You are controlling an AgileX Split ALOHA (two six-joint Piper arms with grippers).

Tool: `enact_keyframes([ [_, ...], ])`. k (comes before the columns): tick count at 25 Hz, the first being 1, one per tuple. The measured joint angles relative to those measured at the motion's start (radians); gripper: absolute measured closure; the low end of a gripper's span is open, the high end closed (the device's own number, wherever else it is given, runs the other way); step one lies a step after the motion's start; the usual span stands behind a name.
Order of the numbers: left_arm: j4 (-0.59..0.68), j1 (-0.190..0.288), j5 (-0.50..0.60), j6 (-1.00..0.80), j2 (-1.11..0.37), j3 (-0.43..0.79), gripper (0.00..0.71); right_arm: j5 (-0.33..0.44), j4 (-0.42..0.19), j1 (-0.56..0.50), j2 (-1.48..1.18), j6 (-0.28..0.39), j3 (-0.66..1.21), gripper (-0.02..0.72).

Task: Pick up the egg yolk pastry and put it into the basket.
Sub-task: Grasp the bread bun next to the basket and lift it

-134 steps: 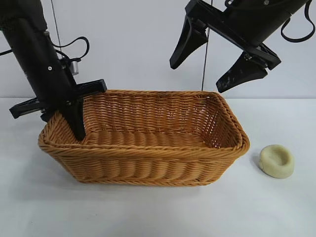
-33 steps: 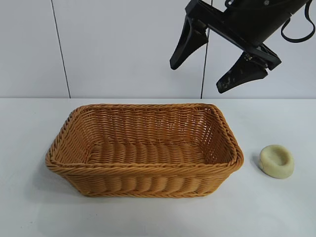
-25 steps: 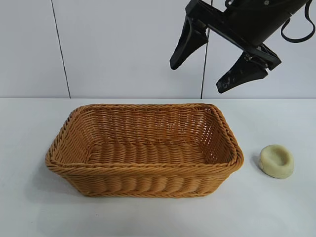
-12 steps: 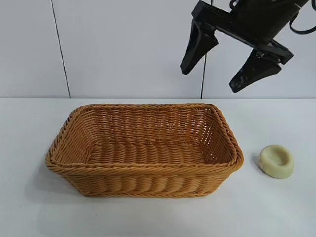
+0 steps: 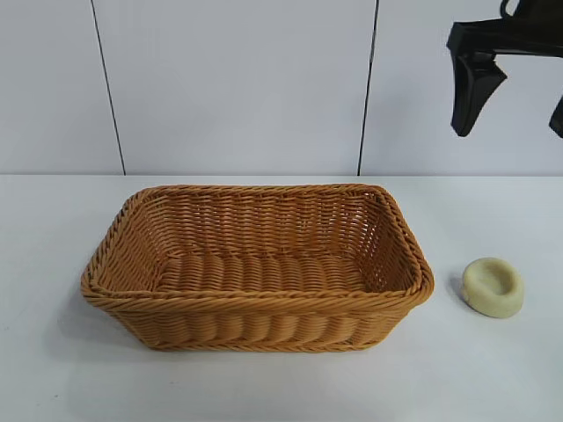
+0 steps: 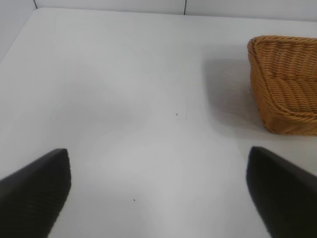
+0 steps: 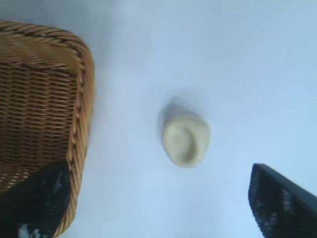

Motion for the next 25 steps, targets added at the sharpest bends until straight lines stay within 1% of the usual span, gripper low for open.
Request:
enact_keyframes([
  [6, 0.000, 0.000, 0.000, 0.000, -0.001, 0.000, 0.018, 0.000, 0.023, 0.000, 0.119, -0.003, 0.000, 0.008],
  [12, 0.000, 0.000, 0.000, 0.000, -0.001, 0.000, 0.018, -0.001, 0.025, 0.000, 0.257, -0.004, 0.000, 0.008],
  [19, 0.000, 0.000, 0.000, 0.000, -0.001, 0.000, 0.018, -0.038, 0.032, 0.000, 0.383, -0.004, -0.001, 0.008],
  [25, 0.000, 0.000, 0.000, 0.000, -0.001, 0.000, 0.018, -0.054, 0.040, 0.000, 0.444, -0.004, -0.001, 0.009],
])
